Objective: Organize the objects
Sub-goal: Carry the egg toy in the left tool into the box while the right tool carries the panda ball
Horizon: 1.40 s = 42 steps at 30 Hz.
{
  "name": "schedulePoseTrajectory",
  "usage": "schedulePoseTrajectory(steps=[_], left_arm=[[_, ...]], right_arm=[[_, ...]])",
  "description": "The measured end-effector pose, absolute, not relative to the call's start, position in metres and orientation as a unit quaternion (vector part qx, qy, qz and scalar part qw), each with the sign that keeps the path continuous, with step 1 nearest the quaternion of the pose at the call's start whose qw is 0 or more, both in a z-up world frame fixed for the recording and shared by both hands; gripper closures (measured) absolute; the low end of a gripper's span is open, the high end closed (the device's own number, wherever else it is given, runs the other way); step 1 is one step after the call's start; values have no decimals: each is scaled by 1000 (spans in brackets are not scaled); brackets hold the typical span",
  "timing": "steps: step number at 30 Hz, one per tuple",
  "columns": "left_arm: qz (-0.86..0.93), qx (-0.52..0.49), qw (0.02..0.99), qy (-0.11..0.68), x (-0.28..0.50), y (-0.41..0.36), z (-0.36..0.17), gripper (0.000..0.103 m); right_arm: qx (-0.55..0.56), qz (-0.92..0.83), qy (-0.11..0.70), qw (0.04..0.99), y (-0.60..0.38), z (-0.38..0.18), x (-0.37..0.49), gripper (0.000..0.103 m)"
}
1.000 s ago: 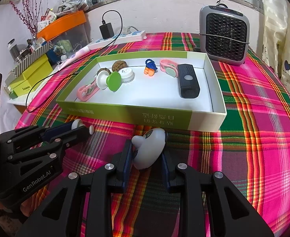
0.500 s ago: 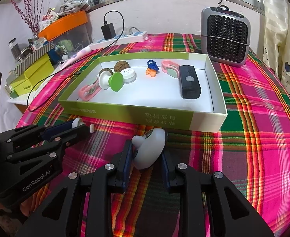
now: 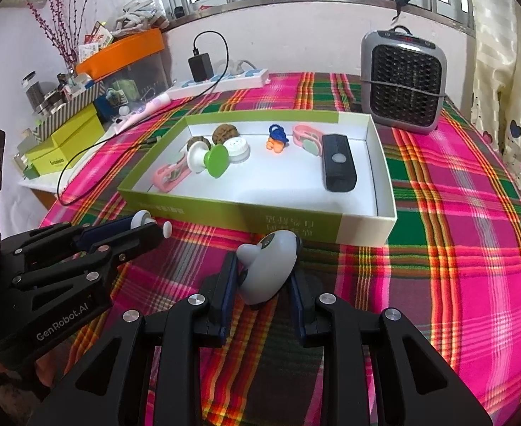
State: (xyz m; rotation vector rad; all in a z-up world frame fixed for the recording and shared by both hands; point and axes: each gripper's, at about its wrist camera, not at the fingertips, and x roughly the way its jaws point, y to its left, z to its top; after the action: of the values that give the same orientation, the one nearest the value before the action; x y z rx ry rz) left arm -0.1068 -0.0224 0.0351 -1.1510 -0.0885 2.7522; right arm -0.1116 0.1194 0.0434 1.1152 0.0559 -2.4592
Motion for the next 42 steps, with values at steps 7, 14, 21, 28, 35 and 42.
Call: schedulePoseTrajectory(steps=[7,14,21,28,35,42], left_arm=[[924,-374,81,-24,-108,-19,45,83],[926,-368,80,-24,-118,-19,50,83],[926,-370,77,-25,-131,-18,49,83],[922,-378,73,-31,-148,-19,43,83],[921,-383,70,-28,-164,-19,39,83],[917,-392,66,-29,-175,-21,31,83]], right_arm=[[394,-891,21,224,118,53,-113,75],[386,-894,23,225,119,63,-122,75],[388,-893,24,225,118,65,-141,75],[397,-889,25,226,114,60,-166,75],[406,-884,33,228,106,56,-186,75],[414,-880,41,231,99,49,-207,75]])
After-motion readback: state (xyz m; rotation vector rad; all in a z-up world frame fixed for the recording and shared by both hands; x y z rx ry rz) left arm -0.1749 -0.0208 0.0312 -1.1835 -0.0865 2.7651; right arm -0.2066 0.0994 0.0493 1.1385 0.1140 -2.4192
